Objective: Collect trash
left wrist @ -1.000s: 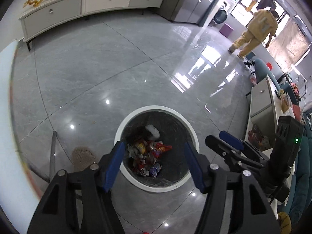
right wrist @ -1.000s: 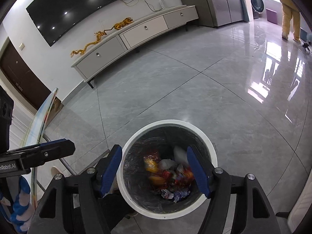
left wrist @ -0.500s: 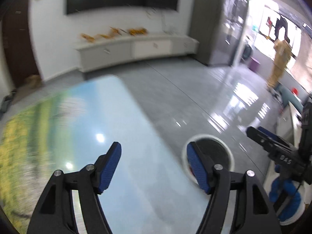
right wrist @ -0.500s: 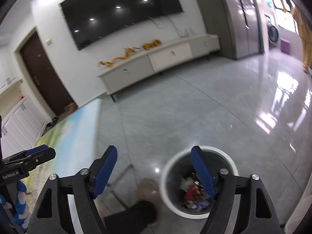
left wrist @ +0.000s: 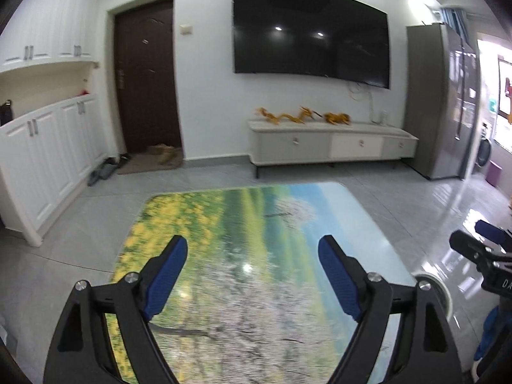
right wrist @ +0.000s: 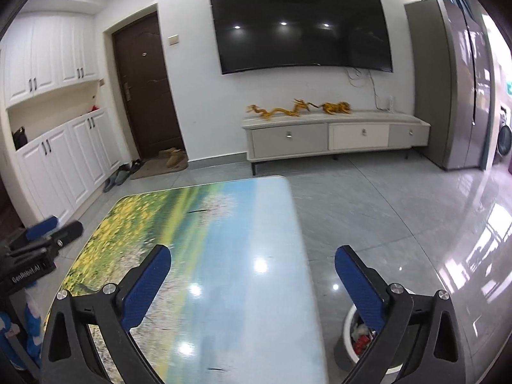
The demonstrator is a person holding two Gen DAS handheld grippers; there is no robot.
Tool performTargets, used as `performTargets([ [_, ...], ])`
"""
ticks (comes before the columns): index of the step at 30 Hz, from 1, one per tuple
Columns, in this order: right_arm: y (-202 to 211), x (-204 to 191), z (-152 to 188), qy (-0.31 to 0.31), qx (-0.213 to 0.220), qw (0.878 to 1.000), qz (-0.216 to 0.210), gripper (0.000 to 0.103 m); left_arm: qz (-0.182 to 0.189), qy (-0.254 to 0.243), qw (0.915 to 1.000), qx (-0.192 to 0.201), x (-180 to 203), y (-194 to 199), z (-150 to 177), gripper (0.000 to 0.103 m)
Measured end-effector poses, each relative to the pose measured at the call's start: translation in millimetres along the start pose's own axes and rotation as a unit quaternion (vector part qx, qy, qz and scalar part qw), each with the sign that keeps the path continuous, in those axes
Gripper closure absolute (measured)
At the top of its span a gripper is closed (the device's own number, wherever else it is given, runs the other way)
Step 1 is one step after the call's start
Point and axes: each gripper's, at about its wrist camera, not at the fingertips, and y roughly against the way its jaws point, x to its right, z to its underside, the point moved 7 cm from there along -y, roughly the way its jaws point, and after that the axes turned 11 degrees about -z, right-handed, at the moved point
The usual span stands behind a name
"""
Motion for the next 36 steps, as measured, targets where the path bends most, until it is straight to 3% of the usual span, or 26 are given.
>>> performTargets([
  [8,-9,-15,12,0.015,0.015,0.998,0.051,0.0,-0.047,0.031,0.998,0.029,-33,6,3,0.0],
  [14,1,-8,14,0.006,0.039,0.996,0.077,0.0,-0.04,0.034,0.9981,0.033,-30,3,8,0.0],
  [21,-7,4,19,-0.003,0.031,0.995,0.097,0.0,-0.058,0.039,0.9962,0.052,-31,8,6,0.0],
  [36,-21,13,28,0.009,0.026,0.992,0.121,0.0,-0.052,0.041,0.9971,0.039,-22,-10,13,0.0],
])
